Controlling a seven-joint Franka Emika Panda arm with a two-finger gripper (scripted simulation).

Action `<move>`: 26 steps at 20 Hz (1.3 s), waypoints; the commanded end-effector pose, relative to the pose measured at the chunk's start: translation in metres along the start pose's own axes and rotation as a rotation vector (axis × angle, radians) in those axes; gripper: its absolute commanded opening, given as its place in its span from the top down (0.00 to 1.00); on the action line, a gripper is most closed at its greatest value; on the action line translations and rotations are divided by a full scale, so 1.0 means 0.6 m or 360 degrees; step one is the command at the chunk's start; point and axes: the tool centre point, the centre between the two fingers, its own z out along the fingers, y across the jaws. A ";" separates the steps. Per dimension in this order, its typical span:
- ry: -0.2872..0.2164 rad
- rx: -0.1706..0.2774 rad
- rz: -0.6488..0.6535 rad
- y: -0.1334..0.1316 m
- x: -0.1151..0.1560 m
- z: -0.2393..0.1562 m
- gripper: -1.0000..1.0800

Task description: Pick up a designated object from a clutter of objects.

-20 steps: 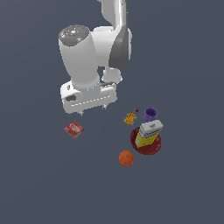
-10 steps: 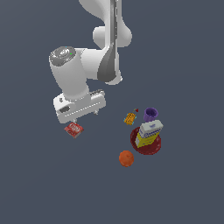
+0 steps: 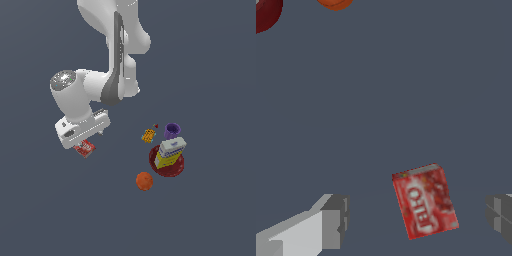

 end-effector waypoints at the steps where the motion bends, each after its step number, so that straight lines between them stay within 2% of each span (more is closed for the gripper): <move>1: 0.0002 -0.0006 -0.0069 0.012 -0.014 0.019 0.04; 14: -0.0004 -0.0032 -0.0356 0.053 -0.081 0.099 0.04; 26: -0.0008 -0.0038 -0.0419 0.061 -0.098 0.118 0.04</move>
